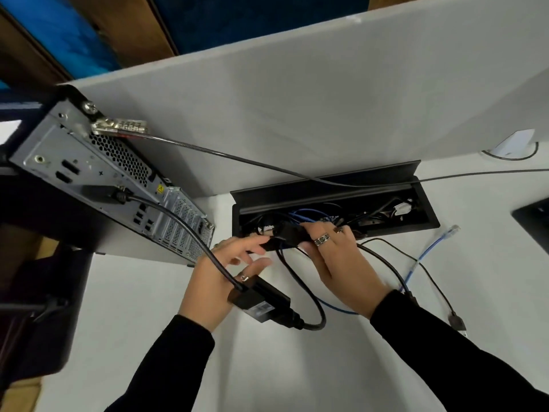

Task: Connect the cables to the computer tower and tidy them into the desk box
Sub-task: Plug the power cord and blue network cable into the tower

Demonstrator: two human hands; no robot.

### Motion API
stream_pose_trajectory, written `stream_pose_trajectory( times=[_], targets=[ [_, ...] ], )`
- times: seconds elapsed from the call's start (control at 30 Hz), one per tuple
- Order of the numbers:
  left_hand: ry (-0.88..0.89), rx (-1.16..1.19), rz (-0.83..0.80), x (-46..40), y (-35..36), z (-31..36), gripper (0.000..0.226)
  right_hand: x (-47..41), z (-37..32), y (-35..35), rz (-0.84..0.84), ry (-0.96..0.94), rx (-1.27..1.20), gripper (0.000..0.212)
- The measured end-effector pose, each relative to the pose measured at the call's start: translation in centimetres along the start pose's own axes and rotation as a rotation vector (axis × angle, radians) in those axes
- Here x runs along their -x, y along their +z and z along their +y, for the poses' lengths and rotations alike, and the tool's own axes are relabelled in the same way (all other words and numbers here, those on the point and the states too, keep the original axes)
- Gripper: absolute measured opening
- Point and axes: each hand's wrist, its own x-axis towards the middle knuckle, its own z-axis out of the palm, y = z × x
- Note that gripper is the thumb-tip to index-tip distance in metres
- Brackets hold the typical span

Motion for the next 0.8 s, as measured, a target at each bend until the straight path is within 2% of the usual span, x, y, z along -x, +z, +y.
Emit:
stream_pose_trajectory(
  times=[0.13, 0.23, 0.37, 0.47, 0.5, 0.57, 0.7, 0.77, 0.8],
  targets=[
    [-0.089, -0.332, 0.056, 1.7, -3.9, -0.4, 0.024, -1.0, -0.8, 0.2, -0.081, -0.038, 0.043, 0.049],
    [-0.076, -0.544, 0.106, 2.6, -6.6, 0.4, 0.018, -2.0, -1.5, 0.6, -0.185, -0.046, 0.065, 0.06],
    [-0.015, -0.666, 0.12, 3.3, -9.0, 3.0, 0.042, -3.1, -2.4, 1.1, -0.159, -0.114, 0.16, 0.027],
    [0.054, -0.766, 0.155, 3.9, -10.5, 5.2, 0.044, -4.1, -3.2, 0.7, -0.173, -0.125, 0.06, 0.045],
    [0.093, -0.793, 0.19, 4.0, -11.0, 6.0, 0.042, -4.4, -3.4, 0.6, -0.163, -0.151, 0.022, 0.044],
    [0.177, -0.839, 0.269, 4.0, -12.2, 7.5, 0.038, -4.8, -3.8, 0.5, -0.131, -0.198, -0.009, 0.029],
    [0.373, -0.919, 0.39, 2.4, -14.7, 9.7, 0.032, -6.3, -3.9, 1.1, -0.14, -0.198, 0.019, 0.032],
    [0.438, -0.995, 0.397, 0.8, -15.9, 10.3, 0.03, -7.0, -4.1, 1.1, -0.143, -0.162, 0.105, 0.019],
    [0.446, -1.047, 0.386, -0.1, -16.6, 10.6, 0.03, -7.1, -4.0, 1.5, -0.13, -0.189, 0.168, 0.027]
  ],
)
